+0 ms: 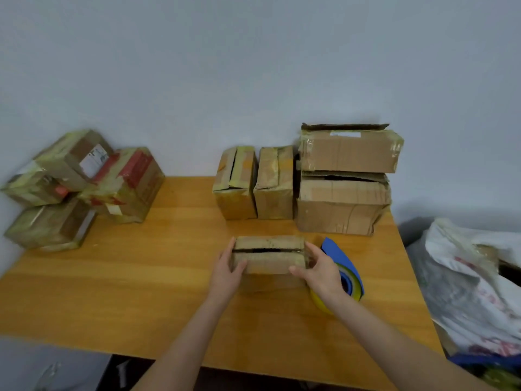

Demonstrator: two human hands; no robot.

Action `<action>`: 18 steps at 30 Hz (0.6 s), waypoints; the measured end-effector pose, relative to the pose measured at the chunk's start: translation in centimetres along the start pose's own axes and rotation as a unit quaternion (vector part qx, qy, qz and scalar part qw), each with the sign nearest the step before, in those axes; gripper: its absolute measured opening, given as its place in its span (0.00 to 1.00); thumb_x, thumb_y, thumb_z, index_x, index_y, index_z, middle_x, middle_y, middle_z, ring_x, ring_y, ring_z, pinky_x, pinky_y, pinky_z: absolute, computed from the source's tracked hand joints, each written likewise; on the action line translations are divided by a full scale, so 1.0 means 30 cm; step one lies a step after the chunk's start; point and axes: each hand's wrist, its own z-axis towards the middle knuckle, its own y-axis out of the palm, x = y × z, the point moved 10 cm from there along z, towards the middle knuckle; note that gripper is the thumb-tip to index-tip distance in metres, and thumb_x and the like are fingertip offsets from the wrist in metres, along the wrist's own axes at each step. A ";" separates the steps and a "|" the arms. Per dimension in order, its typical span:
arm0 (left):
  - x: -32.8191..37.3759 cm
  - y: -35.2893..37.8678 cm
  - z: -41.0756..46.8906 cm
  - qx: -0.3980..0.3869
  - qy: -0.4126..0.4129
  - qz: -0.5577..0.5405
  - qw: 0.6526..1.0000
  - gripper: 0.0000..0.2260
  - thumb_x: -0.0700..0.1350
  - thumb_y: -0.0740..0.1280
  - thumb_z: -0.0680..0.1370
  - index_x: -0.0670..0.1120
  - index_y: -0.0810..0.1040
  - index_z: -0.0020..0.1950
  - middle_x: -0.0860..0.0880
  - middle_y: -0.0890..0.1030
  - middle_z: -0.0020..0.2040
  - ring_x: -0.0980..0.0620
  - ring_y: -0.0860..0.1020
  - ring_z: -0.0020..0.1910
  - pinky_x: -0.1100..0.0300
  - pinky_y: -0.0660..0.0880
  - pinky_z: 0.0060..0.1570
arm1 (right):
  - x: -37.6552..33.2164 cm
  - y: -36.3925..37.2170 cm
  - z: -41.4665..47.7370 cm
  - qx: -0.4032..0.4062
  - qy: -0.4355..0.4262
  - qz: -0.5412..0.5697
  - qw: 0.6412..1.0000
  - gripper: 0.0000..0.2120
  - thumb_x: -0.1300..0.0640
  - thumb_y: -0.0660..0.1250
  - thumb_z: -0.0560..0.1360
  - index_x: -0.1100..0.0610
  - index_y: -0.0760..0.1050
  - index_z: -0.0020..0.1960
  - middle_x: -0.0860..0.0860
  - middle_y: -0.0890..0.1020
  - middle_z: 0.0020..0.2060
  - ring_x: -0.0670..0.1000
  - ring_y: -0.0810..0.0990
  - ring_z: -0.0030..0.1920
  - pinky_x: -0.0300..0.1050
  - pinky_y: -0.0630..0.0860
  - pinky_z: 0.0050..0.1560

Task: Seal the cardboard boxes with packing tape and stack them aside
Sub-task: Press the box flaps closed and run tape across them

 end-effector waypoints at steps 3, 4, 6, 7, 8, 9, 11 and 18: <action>-0.017 0.008 0.016 -0.013 0.024 0.063 0.998 0.25 0.49 0.63 0.80 0.52 0.60 0.77 0.46 0.69 0.64 0.54 0.68 0.57 0.63 0.67 0.55 | 0.013 -0.002 0.022 0.010 -0.006 -0.016 1.000 0.39 0.52 0.76 0.71 0.52 0.62 0.77 0.50 0.76 0.66 0.52 0.76 0.64 0.47 0.75 0.61; -0.017 0.012 0.022 -0.018 0.038 0.069 0.997 0.25 0.50 0.63 0.80 0.51 0.61 0.77 0.47 0.69 0.64 0.54 0.68 0.58 0.62 0.68 0.56 | 0.010 -0.007 0.027 0.020 -0.014 -0.029 0.999 0.38 0.50 0.74 0.72 0.51 0.60 0.77 0.50 0.77 0.65 0.52 0.76 0.63 0.46 0.75 0.58; -0.014 0.020 0.034 -0.025 0.071 0.088 0.993 0.25 0.49 0.64 0.80 0.50 0.62 0.76 0.47 0.69 0.65 0.51 0.69 0.62 0.61 0.68 0.60 | -0.009 -0.021 0.039 0.046 -0.038 -0.089 0.994 0.35 0.46 0.71 0.74 0.46 0.60 0.77 0.49 0.78 0.60 0.51 0.77 0.60 0.44 0.76 0.49; -0.009 0.019 0.040 -0.024 0.084 0.103 0.991 0.25 0.49 0.64 0.79 0.49 0.63 0.75 0.47 0.68 0.66 0.50 0.69 0.63 0.62 0.67 0.61 | -0.024 -0.024 0.046 0.056 -0.051 -0.138 0.988 0.32 0.45 0.70 0.75 0.45 0.62 0.76 0.49 0.79 0.57 0.51 0.78 0.57 0.43 0.77 0.46; -0.004 0.015 0.043 -0.017 0.099 0.127 0.987 0.25 0.49 0.65 0.79 0.48 0.65 0.75 0.46 0.68 0.67 0.50 0.69 0.64 0.62 0.67 0.61 | -0.038 -0.023 0.053 0.064 -0.060 -0.182 0.979 0.28 0.44 0.68 0.76 0.44 0.66 0.74 0.49 0.79 0.54 0.51 0.79 0.54 0.45 0.77 0.44; 0.014 0.010 0.044 0.000 0.129 0.174 0.976 0.24 0.49 0.66 0.78 0.47 0.68 0.73 0.46 0.69 0.68 0.48 0.70 0.64 0.61 0.69 0.60 | -0.046 -0.023 0.056 0.072 -0.062 -0.208 0.973 0.25 0.44 0.67 0.76 0.43 0.69 0.72 0.50 0.79 0.52 0.51 0.79 0.52 0.46 0.78 0.43; 0.081 0.042 0.028 0.010 0.230 0.278 0.933 0.20 0.48 0.70 0.76 0.45 0.76 0.67 0.43 0.72 0.69 0.42 0.75 0.63 0.51 0.75 0.57 | -0.049 -0.024 0.060 0.085 -0.051 -0.230 0.968 0.22 0.43 0.67 0.76 0.42 0.71 0.70 0.50 0.79 0.49 0.52 0.79 0.49 0.46 0.78 0.41; 0.075 0.153 0.006 -0.091 0.317 0.365 0.871 0.30 0.62 0.44 0.82 0.44 0.71 0.71 0.43 0.67 0.72 0.43 0.62 0.71 0.41 0.60 0.66 | -0.009 -0.055 0.103 0.042 -0.030 -0.168 0.984 0.23 0.51 0.68 0.78 0.48 0.70 0.71 0.48 0.79 0.43 0.47 0.77 0.44 0.38 0.72 0.42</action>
